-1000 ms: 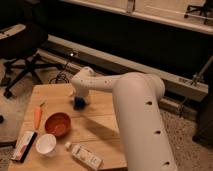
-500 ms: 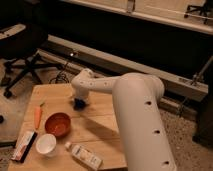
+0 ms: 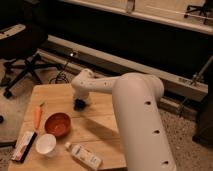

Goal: Wipe the white sponge on the table

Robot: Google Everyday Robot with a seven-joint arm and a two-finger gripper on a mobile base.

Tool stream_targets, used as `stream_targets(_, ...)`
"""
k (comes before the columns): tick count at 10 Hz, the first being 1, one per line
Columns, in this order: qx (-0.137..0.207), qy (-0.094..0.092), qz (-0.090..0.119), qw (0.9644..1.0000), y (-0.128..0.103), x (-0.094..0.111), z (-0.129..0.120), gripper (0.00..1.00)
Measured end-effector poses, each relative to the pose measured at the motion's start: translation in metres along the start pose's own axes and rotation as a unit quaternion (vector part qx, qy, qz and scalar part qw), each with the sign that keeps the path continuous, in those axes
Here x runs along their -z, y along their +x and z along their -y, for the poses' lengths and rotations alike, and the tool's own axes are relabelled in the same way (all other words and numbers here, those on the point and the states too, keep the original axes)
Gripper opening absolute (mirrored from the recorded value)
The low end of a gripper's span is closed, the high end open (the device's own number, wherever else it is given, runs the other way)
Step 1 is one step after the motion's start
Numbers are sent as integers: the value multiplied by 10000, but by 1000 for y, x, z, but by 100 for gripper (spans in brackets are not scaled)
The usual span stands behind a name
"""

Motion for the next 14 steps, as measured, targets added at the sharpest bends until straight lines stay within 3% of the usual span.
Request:
stream_targets(2, -18, -27, -32, 10000, 0, 0, 1, 30)
stream_targets(6, 12, -92, -92, 9999, -3, 1, 3, 30)
stream_targets(7, 33, -114, -121, 9999, -3, 1, 5, 33)
stream_targets(9, 25, -157, -200, 9997, 1, 5, 1, 49)
stream_targets(14, 10, -287, -361, 9989, 11, 10, -12, 51)
